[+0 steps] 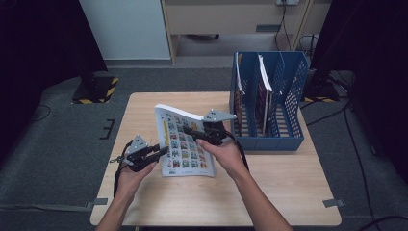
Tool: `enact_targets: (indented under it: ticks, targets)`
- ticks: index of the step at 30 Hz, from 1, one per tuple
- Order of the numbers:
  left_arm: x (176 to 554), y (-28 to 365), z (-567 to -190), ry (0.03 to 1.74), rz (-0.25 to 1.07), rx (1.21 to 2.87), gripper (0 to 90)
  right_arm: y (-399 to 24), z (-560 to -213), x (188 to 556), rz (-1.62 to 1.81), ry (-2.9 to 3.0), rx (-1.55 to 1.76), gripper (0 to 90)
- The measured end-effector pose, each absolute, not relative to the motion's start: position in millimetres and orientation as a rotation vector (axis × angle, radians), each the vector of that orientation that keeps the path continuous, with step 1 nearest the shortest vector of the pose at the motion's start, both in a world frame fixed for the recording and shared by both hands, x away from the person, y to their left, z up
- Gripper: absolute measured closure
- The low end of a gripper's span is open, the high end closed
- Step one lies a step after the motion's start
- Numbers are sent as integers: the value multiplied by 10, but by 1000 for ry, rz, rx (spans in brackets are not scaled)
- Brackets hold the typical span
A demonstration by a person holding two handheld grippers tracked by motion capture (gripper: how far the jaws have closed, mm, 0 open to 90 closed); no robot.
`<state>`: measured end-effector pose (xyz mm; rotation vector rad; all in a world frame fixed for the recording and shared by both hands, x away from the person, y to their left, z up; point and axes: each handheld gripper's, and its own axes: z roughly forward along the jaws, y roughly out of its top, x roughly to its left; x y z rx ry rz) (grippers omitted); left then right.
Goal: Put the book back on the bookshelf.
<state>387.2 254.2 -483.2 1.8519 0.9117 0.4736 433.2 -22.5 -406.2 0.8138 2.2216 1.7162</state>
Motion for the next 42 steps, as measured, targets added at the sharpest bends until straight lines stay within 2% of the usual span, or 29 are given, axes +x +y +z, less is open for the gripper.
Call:
enact_targets:
  ticks: [14,21,22,23,24,29,33,38,42]
  targets:
    - [3864,2548,-4836,912,471,1849,700,-204,-4051,4337,1688,2235,809,730]
    - [3877,2566,-4867,924,444,1786,658,-227,-3996,4280,1654,2205,789,738]
    - [3883,2571,-4875,927,435,1773,641,-231,-3986,4268,1650,2201,787,738]
    - [3899,2585,-4883,950,430,1763,524,-244,-3967,4255,1651,2198,788,737]
    - [3903,2596,-4885,974,436,1758,445,-248,-3955,4249,1649,2191,786,738]
    - [3936,2666,-4919,1039,476,1771,266,-273,-3843,4240,1654,2156,773,738]
    - [3964,2674,-4955,1066,519,1821,195,-302,-3723,4253,1657,2128,762,738]
    - [3979,2676,-4976,1104,510,1829,77,-340,-3659,4314,1655,2083,783,738]
    - [3990,2691,-5001,1116,506,1840,63,-373,-3649,4355,1678,2056,815,739]
